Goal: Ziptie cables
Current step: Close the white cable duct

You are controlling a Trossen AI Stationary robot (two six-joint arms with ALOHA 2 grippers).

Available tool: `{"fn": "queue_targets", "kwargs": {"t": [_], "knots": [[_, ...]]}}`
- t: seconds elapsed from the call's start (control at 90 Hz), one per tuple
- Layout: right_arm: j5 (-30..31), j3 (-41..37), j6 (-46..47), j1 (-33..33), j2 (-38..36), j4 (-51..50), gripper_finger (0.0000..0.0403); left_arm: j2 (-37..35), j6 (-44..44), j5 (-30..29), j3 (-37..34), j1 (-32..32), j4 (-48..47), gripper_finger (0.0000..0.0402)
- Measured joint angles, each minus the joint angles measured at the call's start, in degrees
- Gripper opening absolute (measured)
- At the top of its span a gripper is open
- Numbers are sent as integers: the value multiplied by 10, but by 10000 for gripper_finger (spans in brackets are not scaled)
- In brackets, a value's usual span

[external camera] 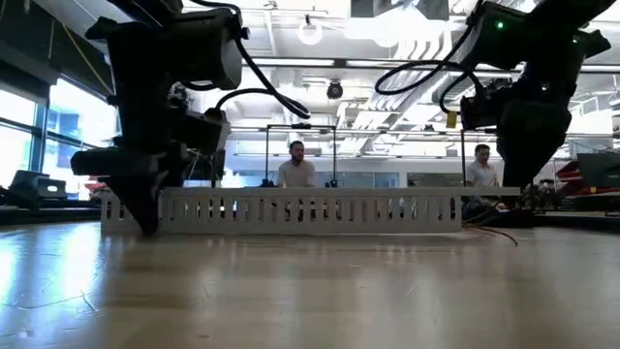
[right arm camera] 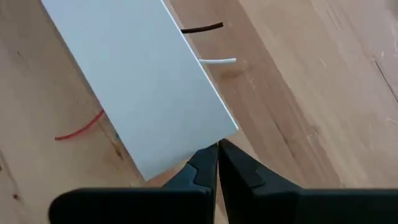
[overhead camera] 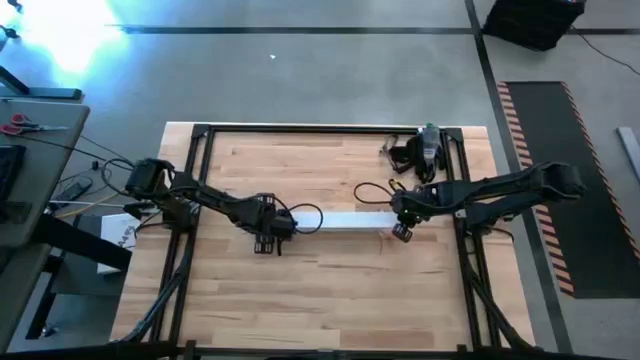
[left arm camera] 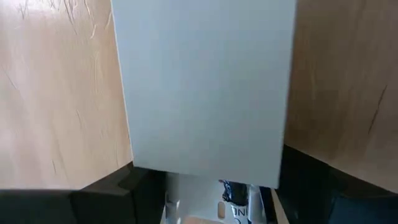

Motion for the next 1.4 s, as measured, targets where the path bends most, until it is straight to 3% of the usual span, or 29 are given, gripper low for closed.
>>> {"fn": "queue_targets", "kwargs": {"t": [0.333,0.733,1.4], "knots": [[-2,2,13,0,0,-34,0,0,6,33,70,9,-97,268],[-3,2,11,0,-1,-37,0,-1,-22,32,74,9,-178,283],[-7,2,-11,0,-1,-36,0,-2,-10,43,5,10,-108,251]]}}
